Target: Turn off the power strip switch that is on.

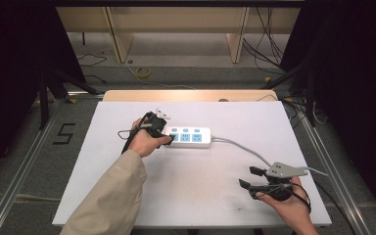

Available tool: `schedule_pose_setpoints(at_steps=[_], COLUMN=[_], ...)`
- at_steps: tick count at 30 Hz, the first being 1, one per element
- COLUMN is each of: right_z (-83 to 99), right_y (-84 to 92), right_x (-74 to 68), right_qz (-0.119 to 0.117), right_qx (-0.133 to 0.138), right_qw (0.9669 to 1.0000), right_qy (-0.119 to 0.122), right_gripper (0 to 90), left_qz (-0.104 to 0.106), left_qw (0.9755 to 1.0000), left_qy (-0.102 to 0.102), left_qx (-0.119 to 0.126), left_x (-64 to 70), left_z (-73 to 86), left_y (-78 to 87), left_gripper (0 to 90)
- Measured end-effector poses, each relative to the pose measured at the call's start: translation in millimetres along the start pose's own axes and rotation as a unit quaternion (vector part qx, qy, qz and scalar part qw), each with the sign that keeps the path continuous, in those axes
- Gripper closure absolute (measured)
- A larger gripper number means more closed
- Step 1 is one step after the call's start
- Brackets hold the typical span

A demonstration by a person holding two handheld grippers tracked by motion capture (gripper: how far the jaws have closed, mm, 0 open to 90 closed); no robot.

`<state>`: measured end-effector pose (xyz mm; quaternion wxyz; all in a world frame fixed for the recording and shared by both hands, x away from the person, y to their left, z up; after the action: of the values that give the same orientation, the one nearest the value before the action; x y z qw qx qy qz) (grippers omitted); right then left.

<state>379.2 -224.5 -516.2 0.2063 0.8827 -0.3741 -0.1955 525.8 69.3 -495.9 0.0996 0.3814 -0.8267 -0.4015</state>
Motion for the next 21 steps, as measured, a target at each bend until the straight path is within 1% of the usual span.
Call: schedule_pose_setpoints(at_steps=[2, 3, 4, 7, 10, 16, 17, 20, 21], right_z=[0.1, 0.0, 0.0, 0.4, 0.3, 0.5, 0.5, 0.4, 0.5], right_y=[0.0, 0.1, 0.0, -0.1, -0.2, -0.1, -0.2, -0.3, -0.4], right_x=[-0.3, -0.4, -0.4, -0.2, -0.5, -0.3, -0.4, -0.6, -0.6], right_qz=[0.0, 0.001, 0.001, 0.001, 0.0, 0.001, 0.0, 0.0, 0.0], right_qx=[0.0, 0.0, 0.0, -0.002, -0.001, -0.002, -0.001, -0.001, -0.001], right_qw=[1.0, 1.0, 1.0, 1.0, 1.0, 1.0, 1.0, 1.0, 1.0], right_qy=[0.001, 0.002, 0.0, 0.001, 0.002, 0.001, 0.002, 0.001, 0.001], right_gripper=[35.5, 35.5, 35.5, 35.5, 35.5, 35.5, 35.5, 35.4, 35.5], left_qz=[-0.006, -0.006, -0.007, -0.019, -0.022, -0.021, -0.022, -0.018, -0.018], left_qw=[1.0, 0.9999, 0.9999, 0.9997, 0.9995, 0.9993, 0.9993, 0.9992, 0.9992], left_qy=[0.001, -0.001, 0.001, -0.005, -0.006, -0.007, -0.01, -0.011, -0.007], left_qx=[0.006, 0.008, 0.011, 0.015, 0.022, 0.031, 0.03, 0.035, 0.035], left_x=[0.2, 0.0, 0.3, 0.6, 3.5, 10.5, 11.3, 15.3, 16.6], left_z=[4.4, 6.9, 9.0, 15.9, 22.9, 41.3, 45.2, 56.5, 59.9], left_y=[4.4, 6.9, 8.9, 15.2, 20.6, 28.2, 29.8, 32.9, 33.8], left_gripper=[38.7, 38.0, 37.4, 34.7, 33.3, 30.6, 30.3, 29.7, 29.4])
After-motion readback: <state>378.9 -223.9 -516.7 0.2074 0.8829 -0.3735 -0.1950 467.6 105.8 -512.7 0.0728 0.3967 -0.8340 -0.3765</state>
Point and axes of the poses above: each handheld gripper's, and its own axes: y roughly backward along the jaws, z roughly out of its underside, x roughly to its right, the point moved 9 cm from there along -y, roughly forward along the jaws, and after that the axes turned 8 degrees about -y, right-handed, at the moved point
